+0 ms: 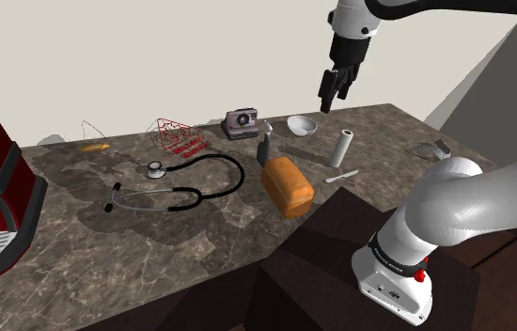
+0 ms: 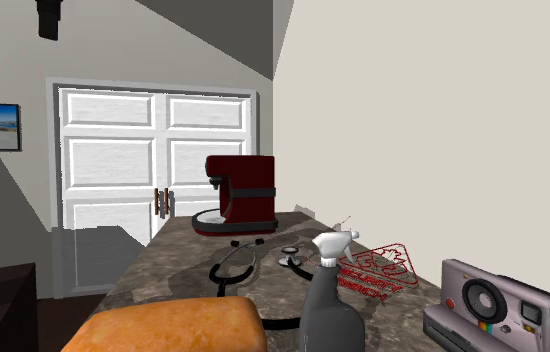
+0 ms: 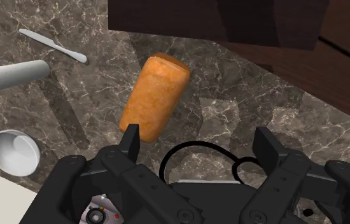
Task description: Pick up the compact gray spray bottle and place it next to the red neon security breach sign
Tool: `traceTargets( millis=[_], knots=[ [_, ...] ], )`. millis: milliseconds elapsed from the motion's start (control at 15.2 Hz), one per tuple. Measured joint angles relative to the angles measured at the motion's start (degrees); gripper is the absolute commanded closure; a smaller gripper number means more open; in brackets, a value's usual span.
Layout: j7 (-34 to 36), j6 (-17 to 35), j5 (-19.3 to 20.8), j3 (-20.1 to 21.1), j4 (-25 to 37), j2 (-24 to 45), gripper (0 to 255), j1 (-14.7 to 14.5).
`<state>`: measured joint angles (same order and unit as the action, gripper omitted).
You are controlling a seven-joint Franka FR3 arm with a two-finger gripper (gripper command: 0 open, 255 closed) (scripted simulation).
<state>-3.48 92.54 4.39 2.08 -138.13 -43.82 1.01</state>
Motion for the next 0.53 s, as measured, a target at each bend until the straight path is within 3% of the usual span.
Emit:
traceTargets(
  millis=[132, 528],
  knots=[
    [-0.01, 0.86, 0.13, -0.25, -0.09, 0.74, 0, 0.2],
    [0.92, 11.25, 0.82, -2.09, -0.45, 10.23, 0, 2.0]
  ],
)
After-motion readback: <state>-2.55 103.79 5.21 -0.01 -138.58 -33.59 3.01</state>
